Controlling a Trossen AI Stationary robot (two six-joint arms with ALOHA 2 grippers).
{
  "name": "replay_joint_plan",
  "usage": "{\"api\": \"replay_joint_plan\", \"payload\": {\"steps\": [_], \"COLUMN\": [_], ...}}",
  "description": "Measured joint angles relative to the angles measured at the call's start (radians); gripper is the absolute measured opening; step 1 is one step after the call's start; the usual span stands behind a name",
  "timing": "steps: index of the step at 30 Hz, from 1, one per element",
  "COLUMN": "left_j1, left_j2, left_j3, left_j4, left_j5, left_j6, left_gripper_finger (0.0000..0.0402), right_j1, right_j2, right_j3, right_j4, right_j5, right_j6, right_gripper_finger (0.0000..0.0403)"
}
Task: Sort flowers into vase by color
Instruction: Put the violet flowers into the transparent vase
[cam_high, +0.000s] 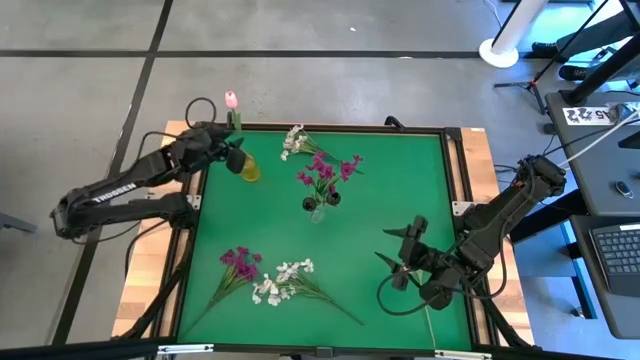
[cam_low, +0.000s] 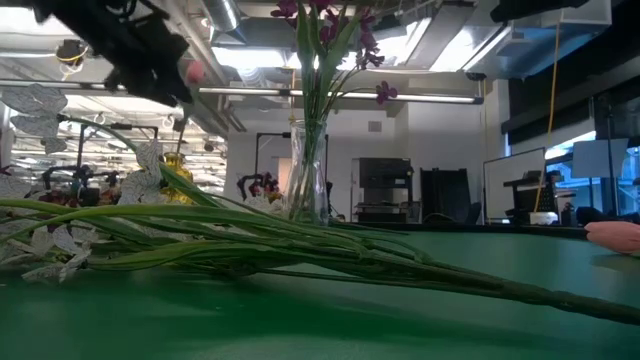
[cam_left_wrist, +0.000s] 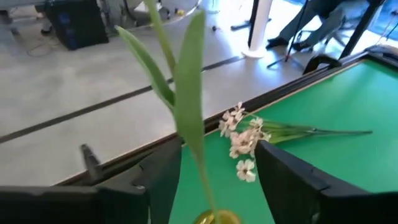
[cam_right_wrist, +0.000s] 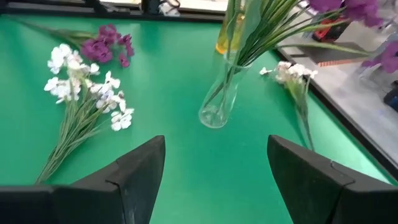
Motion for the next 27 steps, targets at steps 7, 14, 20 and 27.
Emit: {"api": "replay_joint_plan", "payload": {"steps": [7, 14, 20, 27], "left_j1": [-0.042, -0.164, -0.353, -0.541], "left_j2": [-0.001, -0.092, -0.216, -0.286], "left_j3": [0.187, 0.191, 0.134, -0.005], "left_j4": [-0.413, -0.486, -0.391, -0.081], "left_j5": [0.014, 0.262, 0.238, 0.278], "left_j6": [-0.160, -0.320, -0.394, -0.393], "left_gripper_finger": [0.0223, 0.0216, 0.0208, 0.0206], "right_j1": [0.000, 0.000, 0.000, -0.009], "right_j2": [0.000, 0.000, 0.000, 0.000], "right_j3": [0.000, 0.000, 0.000, 0.000], "right_j4": [-0.023, -0.160, -0.256, -0.254], "right_j5": [-0.063, -0.179, -0.264, -0.233], "right_j6": [0.053, 0.247, 0.410, 0.408], "right_gripper_finger": [0.0280, 0.0280, 0.0280, 0.0280]}}
